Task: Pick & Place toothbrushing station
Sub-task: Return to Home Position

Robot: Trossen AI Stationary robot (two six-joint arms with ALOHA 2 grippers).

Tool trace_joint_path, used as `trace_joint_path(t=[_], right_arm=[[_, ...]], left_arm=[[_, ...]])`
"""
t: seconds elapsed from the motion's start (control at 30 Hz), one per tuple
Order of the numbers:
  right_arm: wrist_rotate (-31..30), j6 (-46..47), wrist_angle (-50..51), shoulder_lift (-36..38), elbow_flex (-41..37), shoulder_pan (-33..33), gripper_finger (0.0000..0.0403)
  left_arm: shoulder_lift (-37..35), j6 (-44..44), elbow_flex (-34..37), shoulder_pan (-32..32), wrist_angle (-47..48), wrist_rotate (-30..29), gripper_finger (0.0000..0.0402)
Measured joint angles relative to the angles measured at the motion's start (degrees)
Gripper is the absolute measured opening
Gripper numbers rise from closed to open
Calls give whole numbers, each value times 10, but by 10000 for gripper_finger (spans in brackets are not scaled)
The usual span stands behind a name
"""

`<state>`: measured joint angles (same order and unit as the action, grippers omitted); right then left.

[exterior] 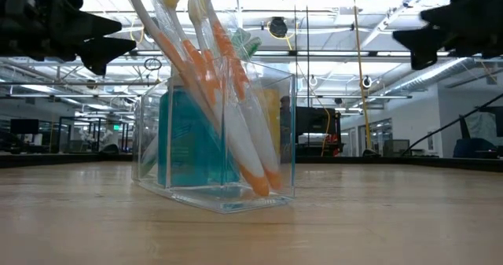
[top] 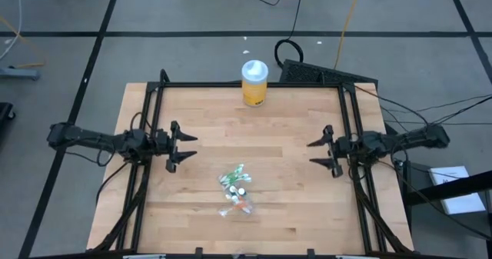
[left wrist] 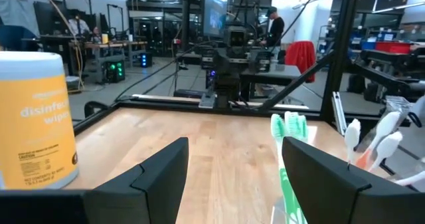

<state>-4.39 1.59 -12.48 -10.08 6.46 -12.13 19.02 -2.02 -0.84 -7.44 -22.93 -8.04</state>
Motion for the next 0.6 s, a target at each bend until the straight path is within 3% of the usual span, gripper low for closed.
trace_joint_path(t=[0.1,0.3,0.6], right_arm=[[33,-11,13,11,0,58,238],[163,-6,45,59,-2,175,238],[181,32,41,98,-54,246,237]], left_arm=[[-10,0,0,18,9,19,250],[-27,-7,0,45,23,45,250],[-27,-16,0,47,37,65,250]])
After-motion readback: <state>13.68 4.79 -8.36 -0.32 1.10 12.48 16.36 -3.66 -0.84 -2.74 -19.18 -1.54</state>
